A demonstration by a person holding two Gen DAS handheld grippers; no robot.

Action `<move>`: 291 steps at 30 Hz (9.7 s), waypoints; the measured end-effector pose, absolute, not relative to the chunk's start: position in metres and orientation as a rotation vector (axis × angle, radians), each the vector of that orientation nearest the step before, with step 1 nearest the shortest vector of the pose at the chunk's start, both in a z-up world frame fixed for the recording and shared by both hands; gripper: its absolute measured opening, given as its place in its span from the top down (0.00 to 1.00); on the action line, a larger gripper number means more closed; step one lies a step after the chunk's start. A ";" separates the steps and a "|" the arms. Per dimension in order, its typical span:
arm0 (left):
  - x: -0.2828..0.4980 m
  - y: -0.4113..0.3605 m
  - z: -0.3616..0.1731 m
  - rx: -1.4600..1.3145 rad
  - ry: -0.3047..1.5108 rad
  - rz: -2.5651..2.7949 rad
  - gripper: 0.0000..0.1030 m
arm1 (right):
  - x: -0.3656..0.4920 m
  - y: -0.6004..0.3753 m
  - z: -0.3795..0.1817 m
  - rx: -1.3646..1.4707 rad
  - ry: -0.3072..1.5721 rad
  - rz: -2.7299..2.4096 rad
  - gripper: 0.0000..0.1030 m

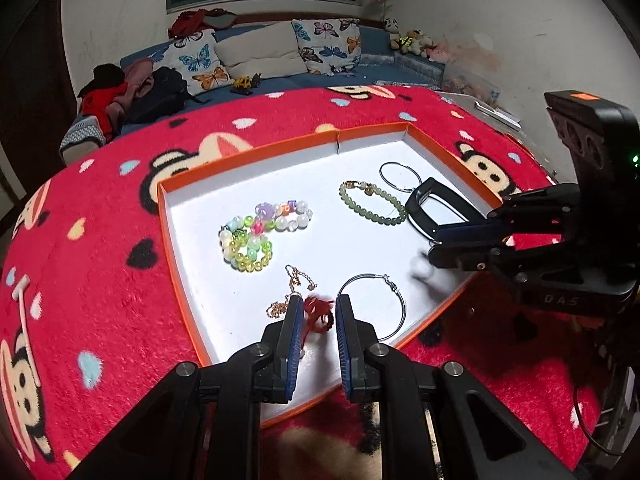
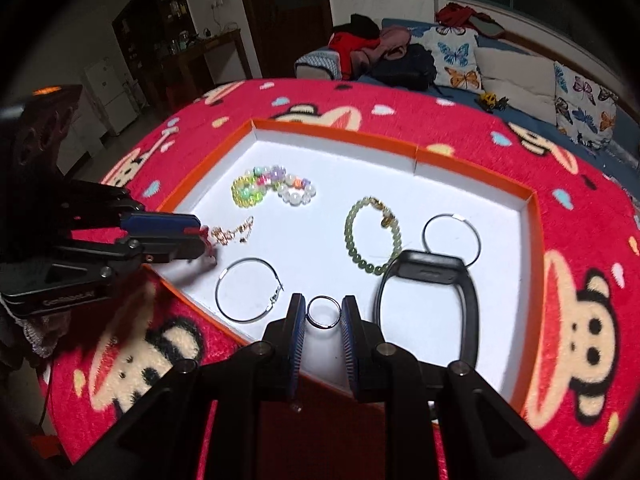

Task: Organize jewelry

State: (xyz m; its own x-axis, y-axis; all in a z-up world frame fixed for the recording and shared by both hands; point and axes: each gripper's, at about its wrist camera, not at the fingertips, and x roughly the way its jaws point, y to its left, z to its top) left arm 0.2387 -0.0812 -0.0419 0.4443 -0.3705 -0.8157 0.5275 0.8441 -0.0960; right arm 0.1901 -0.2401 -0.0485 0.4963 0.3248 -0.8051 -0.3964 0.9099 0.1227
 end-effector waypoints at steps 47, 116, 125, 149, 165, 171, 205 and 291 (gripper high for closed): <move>0.114 -0.037 -0.038 0.096 0.990 -0.500 0.81 | 0.132 -0.234 -0.068 -0.137 0.979 0.386 0.78; 0.127 -0.026 -0.010 0.096 0.853 -0.454 0.93 | 0.138 -0.240 -0.013 -0.044 0.830 0.424 0.90; 0.195 -0.044 -0.009 0.107 0.864 -0.446 0.93 | 0.181 -0.234 -0.024 -0.049 0.856 0.408 0.90; 0.235 -0.059 -0.048 0.127 0.958 -0.454 0.91 | 0.202 -0.220 -0.057 -0.042 0.960 0.428 0.90; 0.219 -0.048 -0.021 0.102 0.904 -0.441 0.91 | 0.193 -0.228 -0.034 -0.032 0.897 0.424 0.79; 0.205 -0.045 -0.010 0.100 0.880 -0.449 0.90 | 0.185 -0.232 -0.018 -0.061 0.862 0.387 0.66; 0.202 -0.044 -0.023 0.099 0.904 -0.445 0.90 | 0.131 -0.234 -0.056 -0.116 0.942 0.385 0.90; 0.067 -0.039 -0.012 0.127 0.817 -0.267 0.90 | 0.060 -0.219 -0.028 -0.016 0.822 0.201 0.87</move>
